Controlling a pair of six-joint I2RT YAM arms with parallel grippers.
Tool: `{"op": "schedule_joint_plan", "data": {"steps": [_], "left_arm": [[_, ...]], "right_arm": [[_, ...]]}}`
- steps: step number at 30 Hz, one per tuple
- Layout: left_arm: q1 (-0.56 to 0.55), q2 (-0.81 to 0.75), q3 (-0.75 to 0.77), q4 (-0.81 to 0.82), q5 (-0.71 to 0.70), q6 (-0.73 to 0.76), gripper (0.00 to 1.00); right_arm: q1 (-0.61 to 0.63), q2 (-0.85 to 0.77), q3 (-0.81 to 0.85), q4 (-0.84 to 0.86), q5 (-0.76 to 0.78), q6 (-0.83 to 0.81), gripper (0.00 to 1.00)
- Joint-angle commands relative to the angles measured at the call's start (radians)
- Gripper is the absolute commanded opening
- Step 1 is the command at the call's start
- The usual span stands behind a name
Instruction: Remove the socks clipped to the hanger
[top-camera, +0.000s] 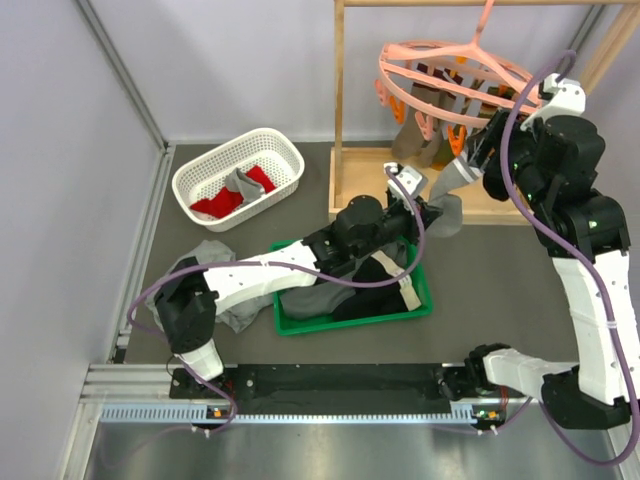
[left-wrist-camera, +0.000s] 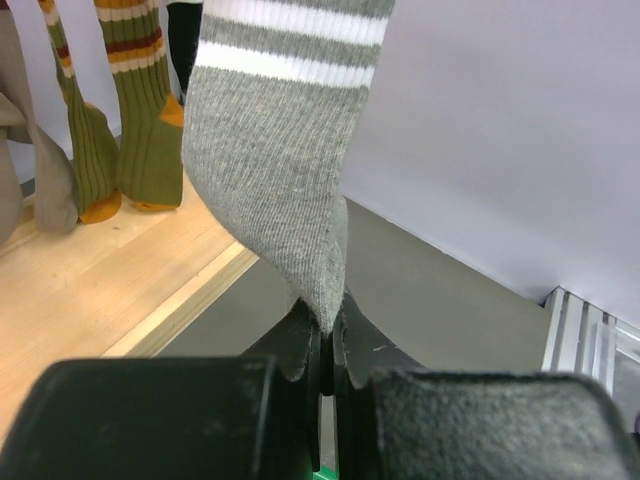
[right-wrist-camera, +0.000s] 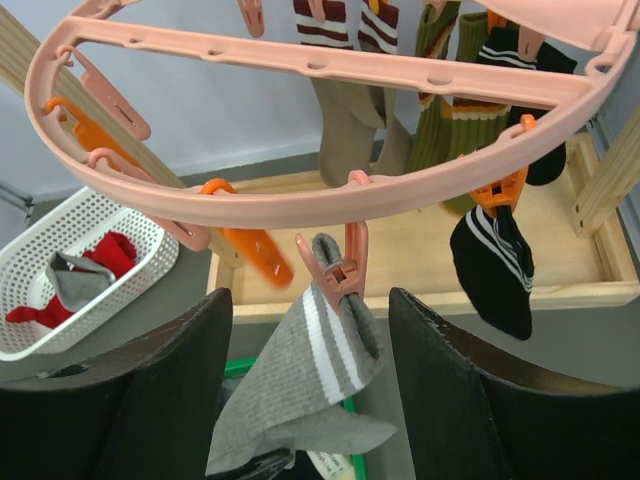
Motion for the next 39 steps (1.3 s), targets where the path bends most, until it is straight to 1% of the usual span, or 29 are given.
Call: {"op": "schedule_joint_plan", "data": {"steps": [1,4,9,10,12,16,23,25,26,27,28,39], "left_arm": [[-0.004,-0.07,-0.019,0.033,0.019,-0.006,0.0],[-0.003,-0.078,-0.022,0.03,0.025,-0.006,0.0],[-0.003,-0.097,-0.045,0.039,0.03,-0.012,0.0],[-0.003,-0.101,-0.048,0.04,0.058,-0.014,0.0],[-0.004,-0.106,-0.054,0.036,0.068,-0.018,0.0],[-0.003,-0.115,-0.059,0.033,0.082,-0.027,0.0],[-0.004,-0.126,-0.06,0.03,0.086,-0.032,0.0],[-0.003,-0.124,-0.062,0.03,0.086,-0.034,0.0],[-0.003,-0.126,-0.063,0.031,0.085,-0.032,0.0],[-0.004,-0.124,-0.063,0.031,0.086,-0.034,0.0],[-0.003,-0.127,-0.065,0.03,0.086,-0.035,0.0],[-0.003,-0.133,-0.068,0.026,0.092,-0.038,0.0]], "right_arm": [[0.014,0.022,-0.005,0.09,-0.035,-0.002,0.62],[0.014,0.027,-0.015,0.111,-0.037,-0.004,0.59],[0.001,0.033,-0.026,0.132,-0.063,-0.033,0.59],[-0.003,0.036,-0.025,0.128,-0.075,-0.036,0.59],[-0.014,0.036,-0.023,0.131,-0.085,-0.036,0.59],[-0.031,0.024,-0.048,0.168,-0.137,-0.039,0.61],[-0.051,0.025,-0.055,0.162,-0.152,-0.037,0.64],[-0.054,0.027,-0.06,0.166,-0.151,-0.034,0.62],[-0.054,0.028,-0.061,0.168,-0.151,-0.036,0.6],[-0.056,0.028,-0.063,0.166,-0.149,-0.036,0.55],[-0.059,0.028,-0.066,0.166,-0.151,-0.036,0.53],[-0.089,0.022,-0.087,0.208,-0.189,-0.027,0.53]]}}
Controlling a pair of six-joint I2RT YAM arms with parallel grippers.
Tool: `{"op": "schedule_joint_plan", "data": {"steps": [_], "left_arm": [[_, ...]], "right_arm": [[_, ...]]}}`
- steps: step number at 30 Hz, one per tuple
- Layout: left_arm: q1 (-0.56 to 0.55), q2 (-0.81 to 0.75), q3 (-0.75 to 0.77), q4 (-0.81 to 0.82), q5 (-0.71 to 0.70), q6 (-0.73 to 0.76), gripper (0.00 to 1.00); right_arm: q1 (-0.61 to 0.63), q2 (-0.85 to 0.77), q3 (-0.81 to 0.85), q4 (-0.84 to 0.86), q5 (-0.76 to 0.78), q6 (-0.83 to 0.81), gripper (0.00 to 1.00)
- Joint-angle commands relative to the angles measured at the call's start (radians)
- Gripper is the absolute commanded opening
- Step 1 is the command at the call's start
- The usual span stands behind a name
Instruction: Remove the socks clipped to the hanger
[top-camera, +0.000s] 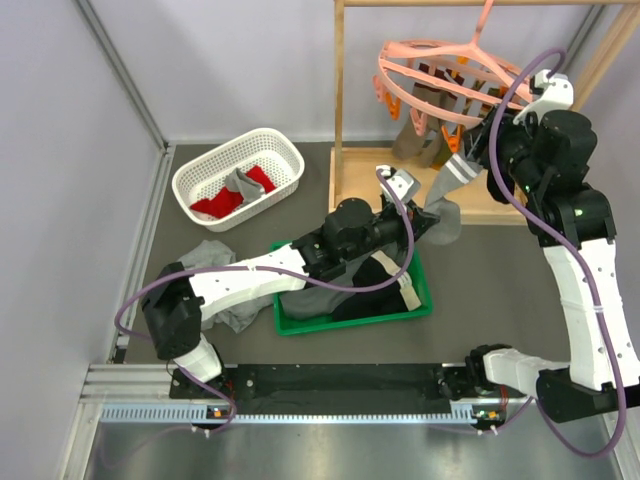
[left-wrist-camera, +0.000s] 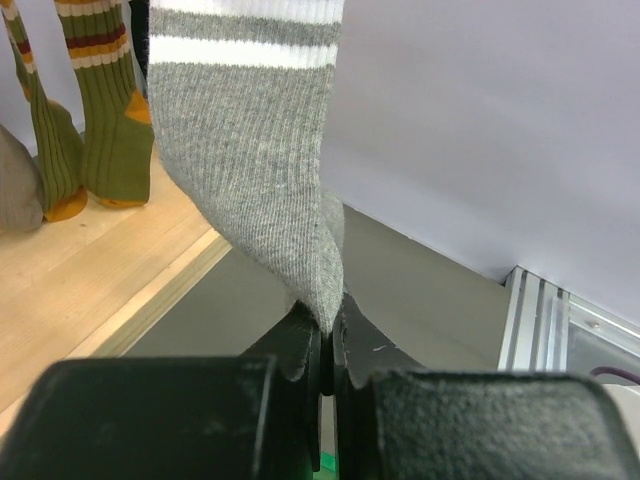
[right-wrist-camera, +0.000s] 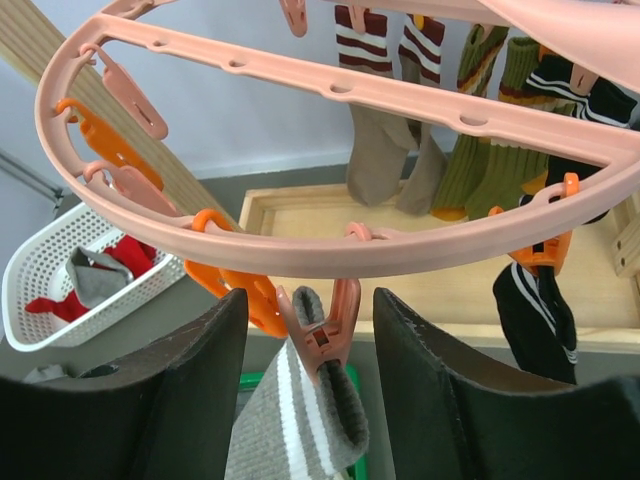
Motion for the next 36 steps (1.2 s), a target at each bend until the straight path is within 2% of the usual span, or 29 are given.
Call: {"op": "schedule_joint_plan", "data": {"steps": [1,4,9,10,11,16,26,28,31,32,36], "left_arm": [[-0.004,-0.053,-0.004,0.033,0.017,-0.012,0.0],[-0.003,-0.054,-0.006,0.034,0.017,-0.012,0.0],[-0.003,-0.058,-0.012,0.03,0.008,-0.008,0.0],[-0.001,-0.058,-0.012,0.03,0.005,-0.006,0.0],[-0.001,-0.059,-0.012,0.028,0.007,-0.005,0.0],[-0.003,-0.065,-0.021,0.024,-0.006,0.003,0.0],[0.04,-0.12,-0.082,-0.047,-0.176,-0.032,0.0],[0.089,-0.156,-0.099,-0.067,-0.225,-0.054,0.0],[0.218,-0.194,-0.113,-0.131,-0.224,-0.098,0.0],[0.294,-0.202,-0.115,-0.172,-0.225,-0.121,0.0],[0.475,-0.241,-0.152,-0.206,-0.265,-0.141,0.0]], "right_arm": [[-0.01,-0.012,-0.011,0.069,-0.026,0.0,0.52],[-0.012,-0.01,-0.013,0.078,-0.026,0.001,0.49],[-0.018,-0.015,-0.017,0.097,-0.019,0.009,0.35],[-0.015,-0.016,-0.017,0.101,-0.019,0.009,0.31],[-0.015,-0.015,-0.017,0.107,-0.019,0.01,0.22],[-0.018,-0.019,-0.022,0.12,-0.028,0.014,0.01],[-0.018,-0.024,-0.031,0.115,-0.06,0.037,0.01],[-0.016,-0.03,-0.043,0.134,-0.085,0.047,0.03],[-0.016,-0.033,-0.069,0.152,-0.112,0.073,0.06],[-0.016,-0.035,-0.074,0.152,-0.115,0.076,0.07],[-0.018,-0.036,-0.077,0.163,-0.126,0.083,0.1]]}}
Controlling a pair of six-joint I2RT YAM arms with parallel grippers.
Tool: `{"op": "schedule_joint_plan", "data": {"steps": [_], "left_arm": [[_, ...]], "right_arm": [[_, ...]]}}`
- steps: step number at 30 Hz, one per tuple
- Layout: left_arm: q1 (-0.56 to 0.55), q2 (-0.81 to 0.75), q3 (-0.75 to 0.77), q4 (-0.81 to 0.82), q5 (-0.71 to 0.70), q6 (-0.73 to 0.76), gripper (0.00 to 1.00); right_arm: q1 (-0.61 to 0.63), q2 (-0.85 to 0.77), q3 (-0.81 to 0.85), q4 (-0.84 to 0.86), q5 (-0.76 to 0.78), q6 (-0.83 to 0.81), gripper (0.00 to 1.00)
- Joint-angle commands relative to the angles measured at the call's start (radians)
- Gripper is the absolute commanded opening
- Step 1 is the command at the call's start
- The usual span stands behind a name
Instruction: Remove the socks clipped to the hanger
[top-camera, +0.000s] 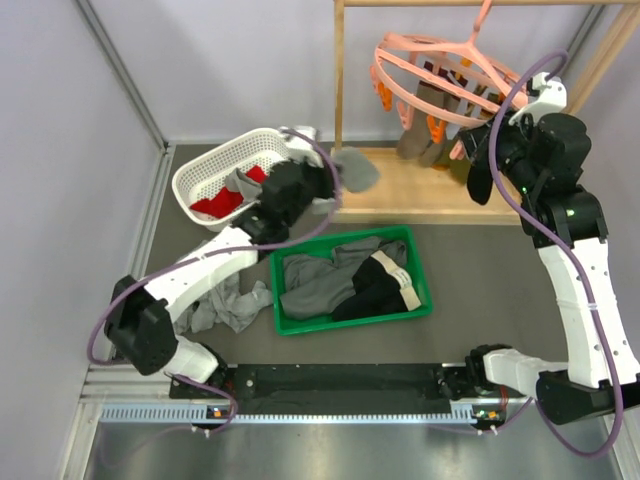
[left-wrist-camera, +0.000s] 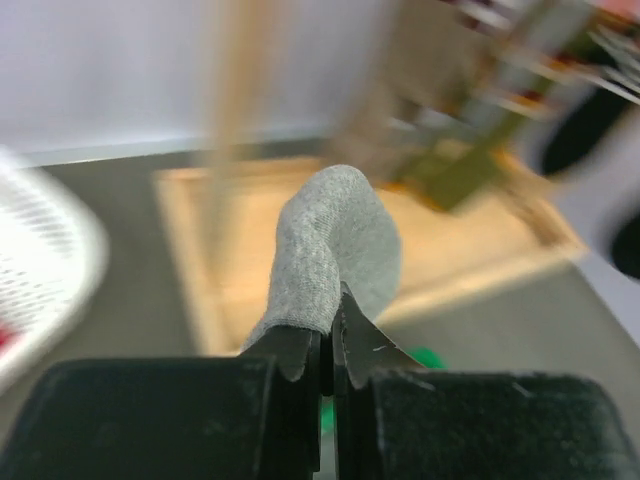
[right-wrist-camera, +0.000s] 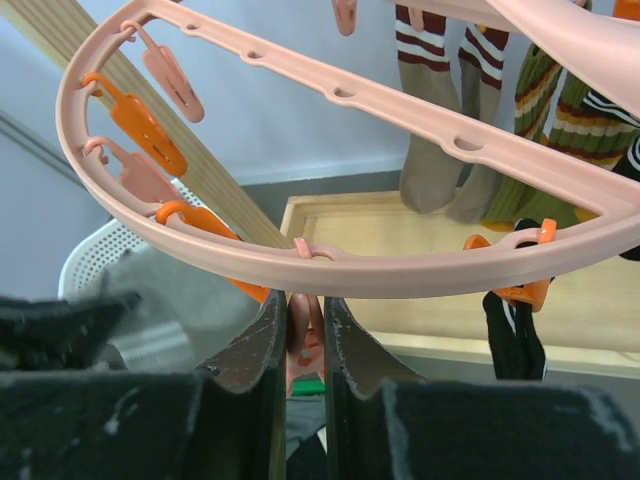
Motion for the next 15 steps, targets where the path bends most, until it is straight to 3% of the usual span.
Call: {"op": "schedule_joint_plan", "data": {"steps": [1,8,15], "left_arm": [[0.185,-0.077,-0.043,-0.044,-0.073,-0.056,0.0],[0.516,0.04,0.049,-0.139,0.019,-0.151,0.0],[0.644,0.211,0.129,-0.177,0.074,-0.211,0.0]], "right_arm": [[-0.009,-0.026,-0.001,0.061,-0.048,0.022,0.12],[-0.007,-0.035,-0.009,0.069,-0.056,0.023,0.15],[-0.007,-0.04,-0.004,0.064,-0.062,0.025,0.16]]}}
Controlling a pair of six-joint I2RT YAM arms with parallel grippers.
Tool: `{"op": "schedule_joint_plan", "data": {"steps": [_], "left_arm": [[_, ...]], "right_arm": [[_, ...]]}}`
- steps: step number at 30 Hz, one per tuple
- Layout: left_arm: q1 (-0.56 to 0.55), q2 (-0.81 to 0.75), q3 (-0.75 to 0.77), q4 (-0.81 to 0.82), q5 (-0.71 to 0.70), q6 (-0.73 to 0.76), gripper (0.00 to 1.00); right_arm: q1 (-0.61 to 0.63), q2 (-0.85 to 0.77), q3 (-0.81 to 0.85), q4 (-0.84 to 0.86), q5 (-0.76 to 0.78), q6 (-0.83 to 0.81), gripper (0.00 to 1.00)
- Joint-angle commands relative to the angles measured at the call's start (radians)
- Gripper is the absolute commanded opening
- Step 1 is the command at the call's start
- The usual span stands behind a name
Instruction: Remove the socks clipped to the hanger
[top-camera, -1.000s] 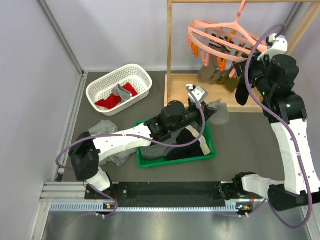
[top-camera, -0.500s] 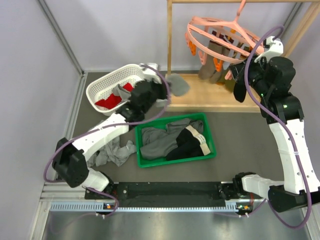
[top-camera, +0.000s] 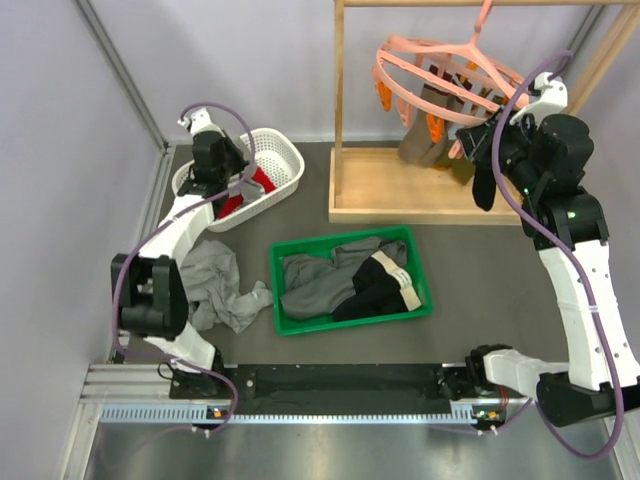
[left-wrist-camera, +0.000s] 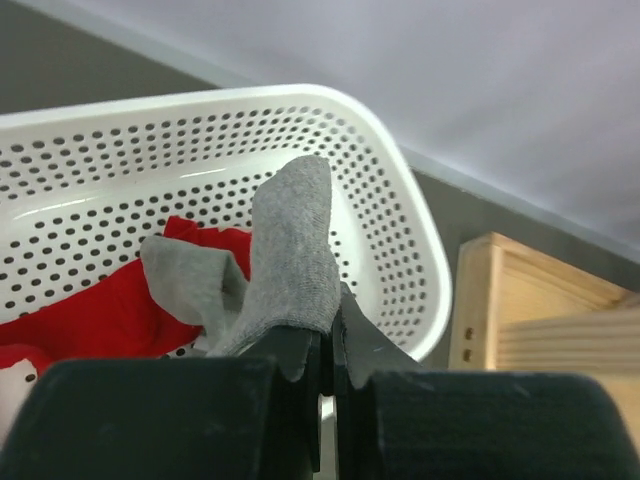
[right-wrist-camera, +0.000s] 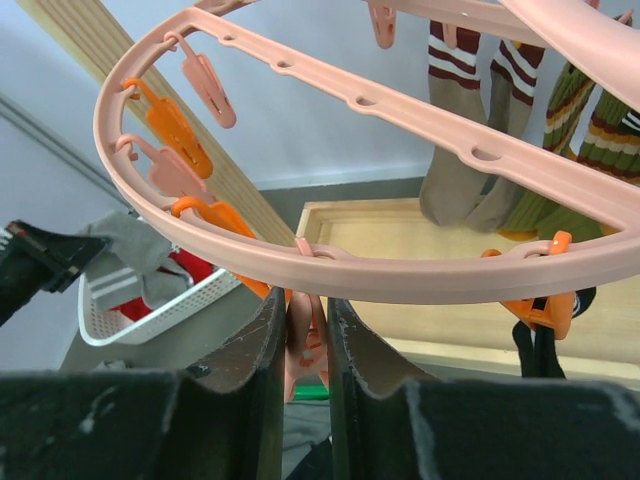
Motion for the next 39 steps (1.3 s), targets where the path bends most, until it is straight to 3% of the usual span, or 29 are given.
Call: {"op": "schedule_joint_plan", "data": {"steps": [1,3,8,10,11,14,17,23,28,33,39], "left_arm": [[0.039,0.105,0.092,-0.041,0.071,-0.059,0.0],[0.057,0.166,0.125,-0.068,0.086,-0.058,0.01],[0.062,0.196,0.22,-0.167,0.046,0.013,0.71],[0.06,0.171,0.222,-0.164,0.022,0.033,0.79],[0.06,0.147,0.222,-0.167,0.02,0.034,0.88],[0.057,0.102,0.226,-0.172,0.054,0.042,0.96],[0.036,0.045,0.2,-0.138,0.127,0.051,0.97],[-0.122,-0.097,0.019,0.148,0.31,0.102,0.96],[-0.358,-0.156,-0.096,0.341,0.302,0.134,0.96],[-0.592,-0.142,-0.191,0.521,0.176,0.131,0.96],[-0.766,-0.01,-0.154,0.658,0.082,0.171,0.97]], "right_arm": [[-0.007,-0.033,0.003,0.035,-0.029,0.006,0.16],[-0.007,-0.034,0.0,0.035,-0.037,0.009,0.16],[-0.008,-0.037,-0.005,0.038,-0.058,0.027,0.16],[-0.008,-0.039,-0.005,0.042,-0.065,0.035,0.18],[-0.008,-0.039,-0.006,0.045,-0.068,0.037,0.18],[-0.008,-0.039,-0.006,0.052,-0.077,0.05,0.18],[-0.008,-0.037,-0.003,0.06,-0.091,0.075,0.18],[-0.008,-0.037,0.005,0.075,-0.118,0.142,0.17],[-0.007,-0.042,-0.008,0.094,-0.121,0.199,0.17],[-0.008,-0.051,-0.038,0.123,-0.128,0.251,0.17],[-0.008,-0.057,-0.04,0.127,-0.146,0.283,0.17]]}}
